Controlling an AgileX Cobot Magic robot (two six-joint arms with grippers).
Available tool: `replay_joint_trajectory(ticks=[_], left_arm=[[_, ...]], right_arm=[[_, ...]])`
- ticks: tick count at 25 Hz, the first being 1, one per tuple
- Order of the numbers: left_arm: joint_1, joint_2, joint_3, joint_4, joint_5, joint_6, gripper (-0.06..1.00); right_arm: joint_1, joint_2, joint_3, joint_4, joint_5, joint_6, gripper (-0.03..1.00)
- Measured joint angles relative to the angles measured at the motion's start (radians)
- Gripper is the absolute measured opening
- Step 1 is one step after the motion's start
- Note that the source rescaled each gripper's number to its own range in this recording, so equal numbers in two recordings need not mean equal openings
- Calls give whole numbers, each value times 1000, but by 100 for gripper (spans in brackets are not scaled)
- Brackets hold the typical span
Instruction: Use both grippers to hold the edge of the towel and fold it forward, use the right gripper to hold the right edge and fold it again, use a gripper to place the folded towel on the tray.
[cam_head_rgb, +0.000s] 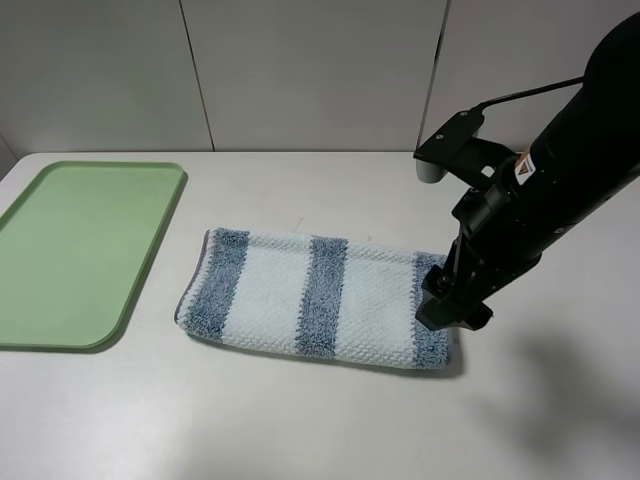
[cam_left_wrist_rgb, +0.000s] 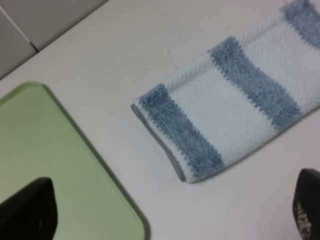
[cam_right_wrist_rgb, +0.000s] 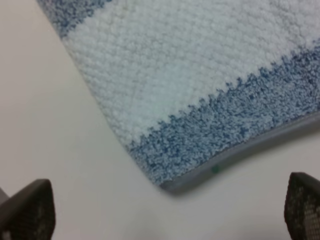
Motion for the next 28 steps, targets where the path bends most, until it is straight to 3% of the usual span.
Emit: replay_joint_trajectory(ticks=[12, 17, 25, 28], left_arm=[[0, -419, 0, 0, 264, -191, 93], [0, -467, 34, 0, 264, -216, 93], [0, -477, 305, 5, 263, -219, 93], [0, -476, 324, 32, 242, -230, 93]], right_arm=[[0, -11, 0, 15, 13, 1, 100], [0, -11, 0, 25, 13, 1, 100], [0, -11, 0, 26, 14, 1, 100], [0, -11, 0, 26, 14, 1, 100]])
